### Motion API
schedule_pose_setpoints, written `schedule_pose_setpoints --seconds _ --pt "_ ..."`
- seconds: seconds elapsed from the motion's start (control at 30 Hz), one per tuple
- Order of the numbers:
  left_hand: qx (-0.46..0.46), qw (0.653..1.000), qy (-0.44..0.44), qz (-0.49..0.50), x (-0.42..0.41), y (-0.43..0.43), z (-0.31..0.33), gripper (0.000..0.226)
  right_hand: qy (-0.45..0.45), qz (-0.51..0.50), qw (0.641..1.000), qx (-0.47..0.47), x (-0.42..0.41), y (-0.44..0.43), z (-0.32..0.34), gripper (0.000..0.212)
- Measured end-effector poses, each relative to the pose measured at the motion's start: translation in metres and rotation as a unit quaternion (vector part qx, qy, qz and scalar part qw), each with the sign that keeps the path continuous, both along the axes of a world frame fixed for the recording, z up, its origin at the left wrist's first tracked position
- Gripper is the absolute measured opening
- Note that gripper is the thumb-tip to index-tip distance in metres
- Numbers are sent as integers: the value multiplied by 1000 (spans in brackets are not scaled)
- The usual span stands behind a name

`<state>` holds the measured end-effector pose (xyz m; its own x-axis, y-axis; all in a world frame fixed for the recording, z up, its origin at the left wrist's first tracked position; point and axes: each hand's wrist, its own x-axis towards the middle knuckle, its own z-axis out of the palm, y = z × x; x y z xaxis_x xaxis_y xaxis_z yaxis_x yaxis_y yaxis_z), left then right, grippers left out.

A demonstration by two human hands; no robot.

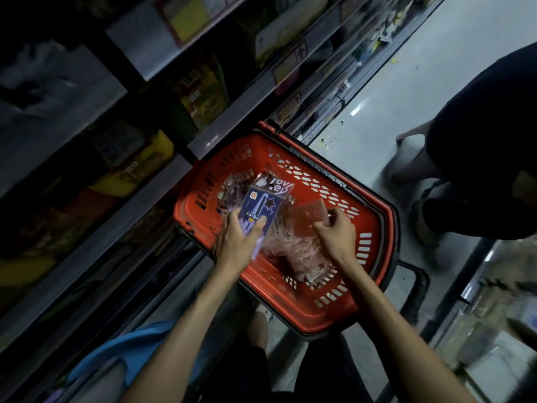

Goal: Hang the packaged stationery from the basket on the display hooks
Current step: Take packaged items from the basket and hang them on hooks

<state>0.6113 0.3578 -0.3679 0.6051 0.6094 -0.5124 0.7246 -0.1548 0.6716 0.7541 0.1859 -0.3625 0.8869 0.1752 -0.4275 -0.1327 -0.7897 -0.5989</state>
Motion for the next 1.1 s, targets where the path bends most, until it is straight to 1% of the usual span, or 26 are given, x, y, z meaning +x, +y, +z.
schedule_pose_setpoints --seconds 0.03,0.07,0.13,0.17,0.2,0.23,0.27,0.3,0.33,0.4,0.43,0.5,0.57,0.67,0.77,0.83,0.9,0.93,1.0,1.1 --pt "-50 998 -22 32 0 4 5 74 15 -24 999 31 -1 -2 12 23" --pt "-90 993 -48 63 0 7 9 60 25 -47 997 62 -2 -5 22 29" --pt "-143 980 -86 111 1 11 17 32 40 -82 990 109 -8 -10 42 38" --pt "-157 975 -94 130 -1 13 20 26 47 -94 987 124 -10 -13 51 42" --pt "-169 969 -104 145 -4 14 23 25 52 -104 984 138 -13 -14 61 45" --pt "-177 965 -115 156 -7 15 28 33 55 -109 981 149 -16 -14 70 47" --pt "-170 964 -125 163 -11 14 30 47 56 -116 979 160 -19 -15 79 47" --pt "-155 965 -132 165 -14 12 36 56 53 -120 977 171 -22 -15 87 45" --pt "-135 967 -143 160 -17 10 44 53 47 -127 974 179 -25 -13 96 43" --pt "-87 970 -174 146 -20 1 64 34 44 -122 973 190 -29 -8 113 41" --pt "-64 970 -190 135 -19 -2 74 31 43 -110 974 193 -31 -5 119 40" --pt "-31 968 -227 102 -16 -9 91 30 40 -84 977 190 -36 3 135 36" --pt "0 967 -244 76 -12 -15 110 26 30 -55 980 188 -39 10 150 28" --pt "55 957 -278 64 -8 -14 130 34 2 -35 978 206 -36 15 171 6" --pt "133 936 -322 45 -7 -4 139 39 -23 1 979 201 -25 17 187 21" --pt "171 919 -356 -4 -3 -2 144 40 5 3 978 209 -18 21 201 24" --pt "171 909 -376 -52 2 -8 147 44 70 -8 964 258 -16 30 217 28" --pt "157 911 -376 -63 4 -11 149 48 112 -14 951 288 -16 35 225 29" --pt "131 923 -355 -72 6 -15 149 55 172 -20 934 314 -17 47 239 29" --pt "125 927 -341 -93 5 -14 149 56 189 -14 936 297 -15 58 248 24"
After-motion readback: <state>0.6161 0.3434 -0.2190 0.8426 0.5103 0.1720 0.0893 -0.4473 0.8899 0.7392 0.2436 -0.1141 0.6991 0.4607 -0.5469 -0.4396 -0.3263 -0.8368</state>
